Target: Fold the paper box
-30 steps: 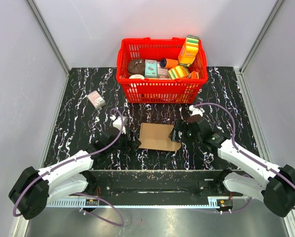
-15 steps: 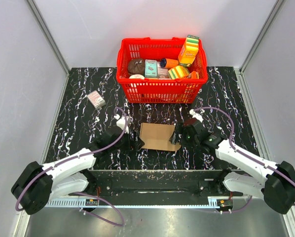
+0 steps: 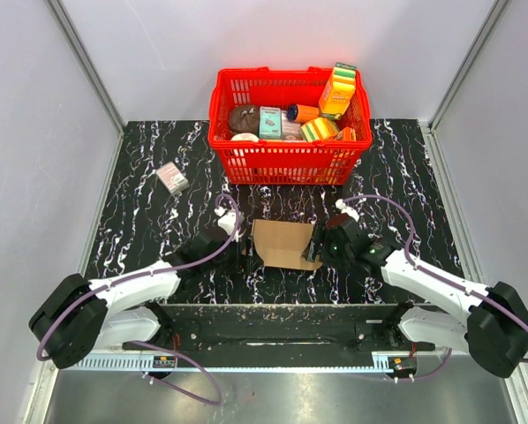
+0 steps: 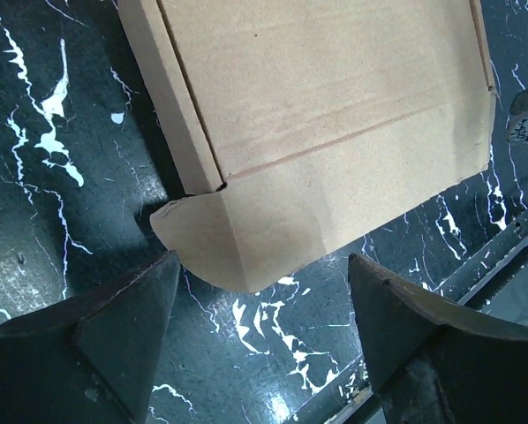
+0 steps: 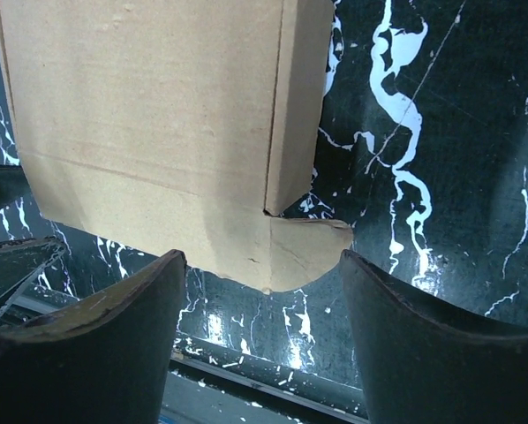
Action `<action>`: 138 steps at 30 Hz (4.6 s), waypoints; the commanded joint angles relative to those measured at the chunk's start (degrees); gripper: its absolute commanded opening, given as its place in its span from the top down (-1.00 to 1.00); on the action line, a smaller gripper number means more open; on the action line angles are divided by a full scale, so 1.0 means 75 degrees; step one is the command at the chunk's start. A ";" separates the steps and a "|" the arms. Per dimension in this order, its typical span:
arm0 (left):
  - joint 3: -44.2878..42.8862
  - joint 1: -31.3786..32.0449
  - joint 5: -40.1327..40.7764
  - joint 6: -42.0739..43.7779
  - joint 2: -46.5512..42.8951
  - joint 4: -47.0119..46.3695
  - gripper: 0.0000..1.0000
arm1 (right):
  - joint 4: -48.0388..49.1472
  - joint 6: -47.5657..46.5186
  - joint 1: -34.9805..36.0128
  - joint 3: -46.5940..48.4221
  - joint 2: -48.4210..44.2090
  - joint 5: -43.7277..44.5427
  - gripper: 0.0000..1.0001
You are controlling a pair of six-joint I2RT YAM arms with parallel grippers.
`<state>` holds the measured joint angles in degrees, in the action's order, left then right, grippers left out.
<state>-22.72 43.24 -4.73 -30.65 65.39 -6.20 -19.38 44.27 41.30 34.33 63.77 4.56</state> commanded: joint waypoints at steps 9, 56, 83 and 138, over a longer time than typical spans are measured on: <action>-0.0451 0.0094 -0.0236 0.0080 0.0165 -0.0686 -0.62 | 0.0872 0.0004 0.0083 -0.0054 0.0533 -0.0303 -0.47; -0.0498 0.0187 -0.0353 0.0419 0.0996 -0.1154 -0.28 | 0.1915 -0.0207 0.0072 -0.0592 0.0509 -0.0361 -0.43; -0.0404 0.0187 0.0255 0.0700 0.1583 -0.1459 -0.23 | 0.2513 -0.0536 0.0072 -0.1260 0.0439 0.0189 -0.11; -0.7564 -0.0398 0.0994 0.3009 0.5800 0.2092 -0.05 | 0.1246 -0.2047 0.0083 -0.0533 -0.1776 -0.0513 0.21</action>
<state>-76.73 41.21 1.58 -8.99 106.28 7.92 -13.17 31.44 41.36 29.08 51.48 6.22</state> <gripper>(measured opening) 0.532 0.479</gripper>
